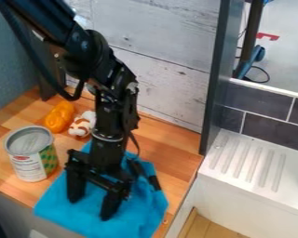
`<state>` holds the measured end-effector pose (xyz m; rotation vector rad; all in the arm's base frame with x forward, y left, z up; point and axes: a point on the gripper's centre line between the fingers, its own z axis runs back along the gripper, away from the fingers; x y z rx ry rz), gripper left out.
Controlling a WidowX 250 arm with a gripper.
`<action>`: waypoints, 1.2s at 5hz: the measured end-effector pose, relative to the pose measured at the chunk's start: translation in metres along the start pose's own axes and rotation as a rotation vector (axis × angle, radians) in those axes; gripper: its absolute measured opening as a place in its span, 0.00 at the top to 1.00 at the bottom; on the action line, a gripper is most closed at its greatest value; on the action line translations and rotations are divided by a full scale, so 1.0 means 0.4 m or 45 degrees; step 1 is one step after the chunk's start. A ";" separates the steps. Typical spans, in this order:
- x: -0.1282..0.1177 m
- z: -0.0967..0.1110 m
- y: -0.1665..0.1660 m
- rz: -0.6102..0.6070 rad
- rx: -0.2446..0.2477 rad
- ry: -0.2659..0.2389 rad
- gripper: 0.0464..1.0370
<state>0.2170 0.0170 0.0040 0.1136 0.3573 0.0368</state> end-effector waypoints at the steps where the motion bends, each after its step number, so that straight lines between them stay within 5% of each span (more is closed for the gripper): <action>1: 0.005 0.001 0.016 0.007 -0.012 -0.006 0.04; 2: 0.025 0.017 0.008 -0.024 -0.042 -0.057 0.04; 4: 0.016 0.135 -0.014 -0.062 -0.077 -0.276 0.04; 5: -0.003 0.209 0.012 -0.028 -0.056 -0.301 0.04; 6: -0.032 0.278 0.094 0.055 -0.014 -0.255 0.04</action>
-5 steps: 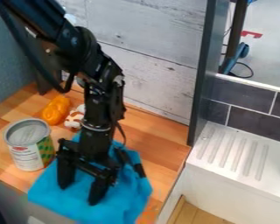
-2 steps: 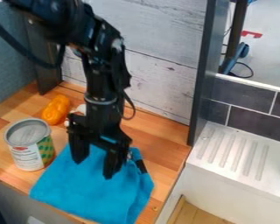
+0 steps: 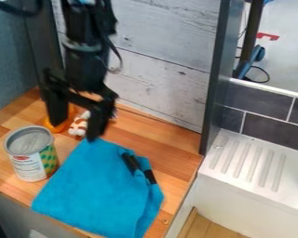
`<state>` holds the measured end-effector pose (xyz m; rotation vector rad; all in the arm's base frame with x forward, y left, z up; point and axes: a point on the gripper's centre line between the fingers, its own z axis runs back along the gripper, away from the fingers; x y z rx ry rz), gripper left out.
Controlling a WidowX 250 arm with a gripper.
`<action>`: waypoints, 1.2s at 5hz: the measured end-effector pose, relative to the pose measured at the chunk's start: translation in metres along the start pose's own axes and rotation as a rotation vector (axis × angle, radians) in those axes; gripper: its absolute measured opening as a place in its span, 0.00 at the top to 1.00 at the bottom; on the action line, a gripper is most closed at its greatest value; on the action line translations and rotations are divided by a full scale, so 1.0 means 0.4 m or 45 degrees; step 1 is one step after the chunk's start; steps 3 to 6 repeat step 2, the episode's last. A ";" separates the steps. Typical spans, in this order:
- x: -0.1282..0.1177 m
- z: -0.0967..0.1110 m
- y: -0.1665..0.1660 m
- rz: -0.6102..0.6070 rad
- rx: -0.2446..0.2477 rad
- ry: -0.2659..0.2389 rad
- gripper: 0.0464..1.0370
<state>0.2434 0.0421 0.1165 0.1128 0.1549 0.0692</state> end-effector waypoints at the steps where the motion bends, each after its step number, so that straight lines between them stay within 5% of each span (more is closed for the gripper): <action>1: -0.014 0.047 0.073 0.066 -0.027 -0.079 0.04; 6: -0.027 0.064 0.099 0.052 -0.046 -0.067 0.04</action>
